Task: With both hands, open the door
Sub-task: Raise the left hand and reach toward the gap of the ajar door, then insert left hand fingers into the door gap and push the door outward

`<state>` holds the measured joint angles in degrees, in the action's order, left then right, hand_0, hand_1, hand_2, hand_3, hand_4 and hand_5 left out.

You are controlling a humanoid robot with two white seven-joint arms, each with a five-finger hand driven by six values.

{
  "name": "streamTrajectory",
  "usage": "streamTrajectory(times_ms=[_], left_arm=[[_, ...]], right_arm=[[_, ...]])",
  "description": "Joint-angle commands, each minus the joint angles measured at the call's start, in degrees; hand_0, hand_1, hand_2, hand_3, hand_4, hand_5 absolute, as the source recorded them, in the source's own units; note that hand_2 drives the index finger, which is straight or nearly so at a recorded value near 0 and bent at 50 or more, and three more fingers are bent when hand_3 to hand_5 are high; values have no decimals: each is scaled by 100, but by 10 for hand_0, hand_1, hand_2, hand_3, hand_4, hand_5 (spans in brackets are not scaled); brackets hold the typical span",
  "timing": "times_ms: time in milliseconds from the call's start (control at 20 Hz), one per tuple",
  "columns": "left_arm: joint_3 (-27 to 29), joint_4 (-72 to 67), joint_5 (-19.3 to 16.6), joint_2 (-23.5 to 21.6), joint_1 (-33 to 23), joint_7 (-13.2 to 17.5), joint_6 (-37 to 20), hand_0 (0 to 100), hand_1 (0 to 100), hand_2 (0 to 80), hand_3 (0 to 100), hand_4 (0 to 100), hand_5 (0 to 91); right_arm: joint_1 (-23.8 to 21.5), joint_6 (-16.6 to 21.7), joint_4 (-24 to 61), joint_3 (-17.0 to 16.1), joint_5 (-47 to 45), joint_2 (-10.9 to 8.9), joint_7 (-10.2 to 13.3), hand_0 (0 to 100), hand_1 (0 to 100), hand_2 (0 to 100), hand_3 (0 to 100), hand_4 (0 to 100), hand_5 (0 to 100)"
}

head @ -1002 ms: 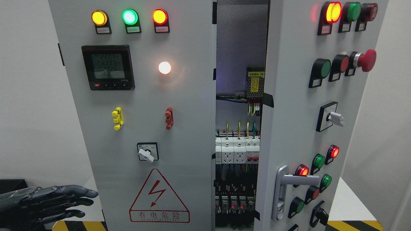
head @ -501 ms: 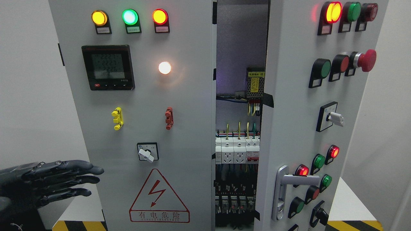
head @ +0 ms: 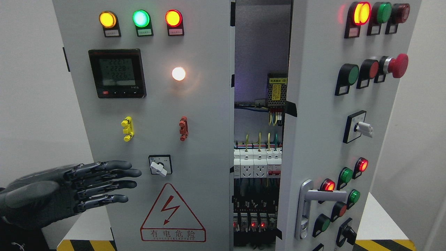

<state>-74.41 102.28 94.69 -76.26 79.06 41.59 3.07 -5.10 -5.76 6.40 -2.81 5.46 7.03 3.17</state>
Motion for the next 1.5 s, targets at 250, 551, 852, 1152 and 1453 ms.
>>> streamTrajectory(times_ms=[250,551,852,1152,1453], left_arm=[[1201,-349,14,2229,-278,-731,915,120,556,0,0,0,0],[1104,-673,23,2975,303,-740,933,120,556,0,0,0,0],[1122,-1298,-240,4126,312,-1143,985,120,556,0,0,0,0],[1263,-1369,-338,4901,321,-1505,1293,120,556,0,0,0,0],[1403,-1421,-338,5261,321,-1707,1293,120,556,0,0,0,0]], right_arm=[[0,-4,2,0,-1,0,-1,101,130,0,0,0,0],[0,-4,2,0,-1,0,-1,101,130,0,0,0,0],[0,-4,2,0,-1,0,-1,101,130,0,0,0,0],[0,-4,2,0,-1,0,-1,101,130,0,0,0,0],[0,-4,2,0,-1,0,-1,101,129,0,0,0,0]])
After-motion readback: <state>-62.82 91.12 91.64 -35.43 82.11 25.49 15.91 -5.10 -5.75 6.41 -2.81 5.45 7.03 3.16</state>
